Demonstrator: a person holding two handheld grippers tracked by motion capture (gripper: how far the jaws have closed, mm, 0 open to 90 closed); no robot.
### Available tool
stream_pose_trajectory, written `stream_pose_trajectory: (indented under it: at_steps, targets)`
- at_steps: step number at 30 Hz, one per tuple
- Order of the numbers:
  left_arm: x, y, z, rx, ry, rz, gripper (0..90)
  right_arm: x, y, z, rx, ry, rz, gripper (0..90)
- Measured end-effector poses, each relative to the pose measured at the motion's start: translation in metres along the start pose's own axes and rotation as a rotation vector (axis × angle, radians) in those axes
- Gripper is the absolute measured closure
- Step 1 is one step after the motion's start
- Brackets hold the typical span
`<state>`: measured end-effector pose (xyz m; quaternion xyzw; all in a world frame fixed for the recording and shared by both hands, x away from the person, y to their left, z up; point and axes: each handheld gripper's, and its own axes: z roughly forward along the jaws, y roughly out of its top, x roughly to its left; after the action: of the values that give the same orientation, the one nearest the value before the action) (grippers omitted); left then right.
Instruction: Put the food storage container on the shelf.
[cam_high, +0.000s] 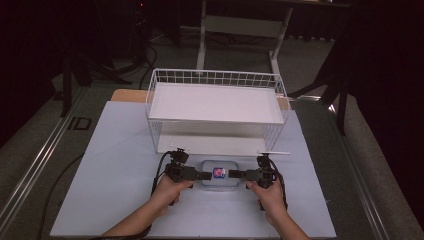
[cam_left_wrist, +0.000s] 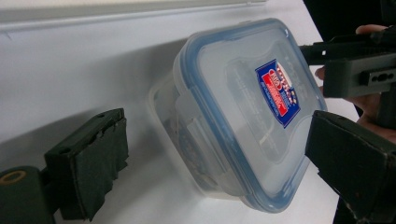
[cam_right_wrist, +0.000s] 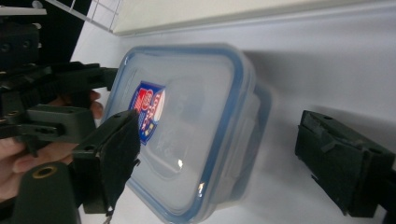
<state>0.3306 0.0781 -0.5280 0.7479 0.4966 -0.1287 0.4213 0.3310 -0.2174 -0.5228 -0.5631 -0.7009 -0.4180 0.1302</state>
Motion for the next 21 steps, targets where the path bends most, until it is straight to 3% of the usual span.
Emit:
stream_pose_trajectory:
  at_steps: [1, 3, 7, 9, 11, 14, 18, 21]
  targets:
    - [-0.0002, 0.0001, 0.0009, 0.006, 0.014, 0.0, 12.6, -0.0003, -0.0001, 0.0011, 0.005, 0.004, 0.01, 16.2]
    - [0.0001, 0.0001, 0.0029, 0.02, -0.001, -0.024, 15.7, -0.0001, 0.0001, 0.0029, 0.02, -0.004, 0.031, 22.9]
    - [0.0003, -0.0018, 0.0063, 0.027, -0.025, -0.05, 18.0, -0.001, -0.0007, 0.0043, 0.036, 0.032, 0.071, 34.6]
    - [-0.002, -0.0028, 0.008, 0.032, -0.041, -0.053, 22.9, -0.0007, -0.0009, 0.0042, 0.046, 0.039, 0.081, 34.8]
    - [-0.0052, -0.0029, 0.0081, 0.039, -0.017, -0.029, 22.9, 0.0009, -0.0007, 0.0039, 0.055, 0.027, 0.066, 35.3]
    - [-0.0056, -0.0017, 0.0053, 0.045, -0.019, -0.032, 25.8, 0.0052, -0.0021, 0.0031, 0.055, 0.003, 0.058, 35.4]
    - [-0.0089, -0.0024, -0.0001, 0.041, -0.001, -0.022, 34.1, 0.0056, -0.0032, 0.0029, 0.045, 0.001, 0.055, 35.9]
    - [-0.0091, -0.005, -0.0005, 0.028, -0.004, -0.028, 34.9, 0.0062, -0.0043, 0.0024, 0.04, -0.001, 0.055, 36.5]
